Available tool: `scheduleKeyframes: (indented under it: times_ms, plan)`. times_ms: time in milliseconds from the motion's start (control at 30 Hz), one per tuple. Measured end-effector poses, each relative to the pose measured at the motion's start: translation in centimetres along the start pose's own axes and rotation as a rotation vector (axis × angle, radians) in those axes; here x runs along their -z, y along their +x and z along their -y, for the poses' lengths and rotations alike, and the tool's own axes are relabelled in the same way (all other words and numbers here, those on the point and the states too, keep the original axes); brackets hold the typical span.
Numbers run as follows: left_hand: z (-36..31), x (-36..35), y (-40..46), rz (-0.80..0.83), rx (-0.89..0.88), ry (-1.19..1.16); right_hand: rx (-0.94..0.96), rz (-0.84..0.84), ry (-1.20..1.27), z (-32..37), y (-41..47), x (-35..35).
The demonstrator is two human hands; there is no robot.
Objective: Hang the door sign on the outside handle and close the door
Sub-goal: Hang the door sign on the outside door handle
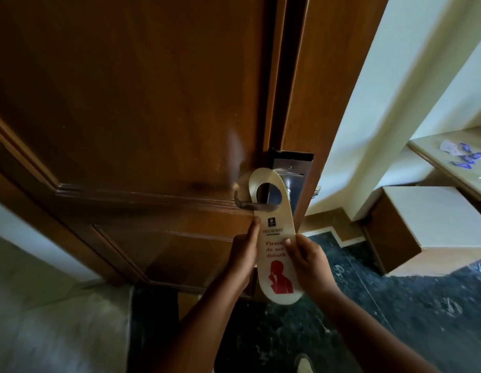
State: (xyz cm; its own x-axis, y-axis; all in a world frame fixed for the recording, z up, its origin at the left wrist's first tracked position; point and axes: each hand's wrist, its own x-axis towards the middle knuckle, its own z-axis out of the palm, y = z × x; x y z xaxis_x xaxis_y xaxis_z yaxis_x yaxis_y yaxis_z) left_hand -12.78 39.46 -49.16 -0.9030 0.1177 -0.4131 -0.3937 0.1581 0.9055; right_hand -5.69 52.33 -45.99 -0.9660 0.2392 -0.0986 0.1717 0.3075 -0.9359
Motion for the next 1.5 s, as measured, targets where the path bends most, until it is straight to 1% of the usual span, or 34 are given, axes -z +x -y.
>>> scheduleKeyframes:
  times_ms: [233,367,433,600,733,933,1033,1100,1200,1300,1433,1500]
  plan:
    - [0.1,-1.7,1.2,-0.057,-0.022,0.097,-0.089,-0.058,0.021,-2.7,2.5,1.3]
    - [0.3,-1.9,2.4,-0.156,-0.15,0.142,-0.074,-0.028,-0.005,-3.7,5.0,1.2]
    - [0.9,-2.1,3.2,-0.188,-0.177,0.18,-0.056,-0.025,-0.051,-4.5,6.5,1.1]
    - [3.2,-1.9,5.0,-0.172,-0.19,0.331,-0.119,0.051,-0.12,-7.3,9.2,0.1]
    - [4.0,-1.7,5.9,-0.213,-0.221,0.333,-0.134,0.062,-0.178,-8.3,10.2,-0.3]
    - [5.3,-1.6,6.9,-0.193,-0.246,0.401,-0.13,0.055,-0.196,-8.6,10.6,-0.5]
    - [5.7,-1.4,7.1,-0.187,-0.208,0.38,-0.134,0.056,-0.2,-8.6,10.5,-0.3]
    - [6.1,-1.1,7.0,-0.192,-0.212,0.367,-0.123,0.047,-0.212,-8.4,10.3,-0.1]
    - [6.4,-0.2,5.9,-0.213,-0.269,0.385,-0.101,0.028,-0.244,-8.4,9.2,0.7]
    - [6.4,1.4,4.0,-0.285,-0.348,0.401,-0.087,0.003,-0.277,-7.7,7.0,2.0]
    - [4.2,4.1,2.0,-0.384,-0.508,0.433,-0.002,-0.053,-0.33,-5.2,4.5,4.5]
    - [1.9,5.3,1.2,-0.45,-0.64,0.509,0.068,-0.076,-0.37,-3.1,3.7,5.8]
